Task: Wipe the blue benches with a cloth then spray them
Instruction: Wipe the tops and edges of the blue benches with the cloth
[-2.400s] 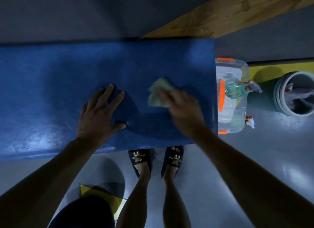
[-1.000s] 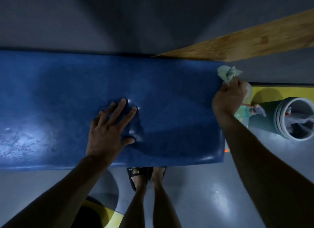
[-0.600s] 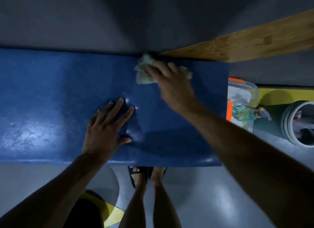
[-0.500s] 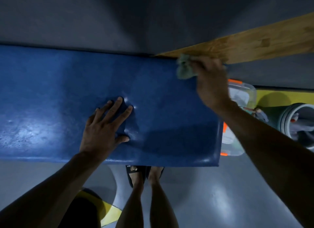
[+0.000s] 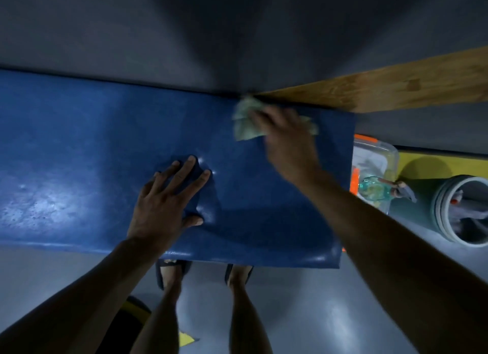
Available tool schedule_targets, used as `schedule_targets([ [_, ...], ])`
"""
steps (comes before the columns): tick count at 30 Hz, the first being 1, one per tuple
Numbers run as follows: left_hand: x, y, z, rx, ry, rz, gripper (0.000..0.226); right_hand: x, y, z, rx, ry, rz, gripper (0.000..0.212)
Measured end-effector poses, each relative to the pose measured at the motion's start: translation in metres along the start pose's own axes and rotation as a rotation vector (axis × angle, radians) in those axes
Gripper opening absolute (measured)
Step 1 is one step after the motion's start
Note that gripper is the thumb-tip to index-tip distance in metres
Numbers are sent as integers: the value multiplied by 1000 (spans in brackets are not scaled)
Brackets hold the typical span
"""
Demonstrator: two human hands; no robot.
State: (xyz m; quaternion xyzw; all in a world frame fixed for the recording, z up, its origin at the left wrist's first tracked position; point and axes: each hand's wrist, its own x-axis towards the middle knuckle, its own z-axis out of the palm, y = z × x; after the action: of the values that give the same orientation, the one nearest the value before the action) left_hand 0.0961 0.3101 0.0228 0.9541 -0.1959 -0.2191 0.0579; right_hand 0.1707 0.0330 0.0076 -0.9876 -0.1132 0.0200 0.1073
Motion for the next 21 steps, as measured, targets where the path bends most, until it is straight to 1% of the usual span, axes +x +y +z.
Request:
schedule_targets([
  [2,-1,-2,1,-4,7,13,108,-32,56,-9,-26,88,216,56],
  [4,0,-5,3,-18,22,28,107,-57,80,-16,10,159,423,54],
  [6,0,-9,3,-25,25,41,106,-56,66,-13,39,206,626,49],
  [8,0,-12,2,-33,11,55,106,-31,27,-5,82,267,802,46],
  [9,0,-14,1,-35,3,61,106,-15,1,0,121,293,820,45],
  [10,0,-15,1,-43,-3,71,106,1,-28,6,168,298,779,43],
  [12,0,-18,-1,-65,-9,99,108,33,-89,19,231,215,591,37],
  [14,0,-24,-6,-75,-1,147,109,53,-131,24,206,99,361,34],
  [16,-1,-36,-13,-68,54,217,109,54,-127,16,137,-3,168,40],
  [17,-1,-46,-18,-60,92,239,108,50,-110,10,94,-34,130,43],
  [18,-3,-57,-23,-50,125,243,107,43,-87,5,51,-45,154,45],
  [19,-4,-71,-27,-37,145,234,107,32,-62,-1,10,-38,246,46],
  [21,-7,-99,-33,-3,146,196,107,6,-20,-15,-23,34,509,46],
])
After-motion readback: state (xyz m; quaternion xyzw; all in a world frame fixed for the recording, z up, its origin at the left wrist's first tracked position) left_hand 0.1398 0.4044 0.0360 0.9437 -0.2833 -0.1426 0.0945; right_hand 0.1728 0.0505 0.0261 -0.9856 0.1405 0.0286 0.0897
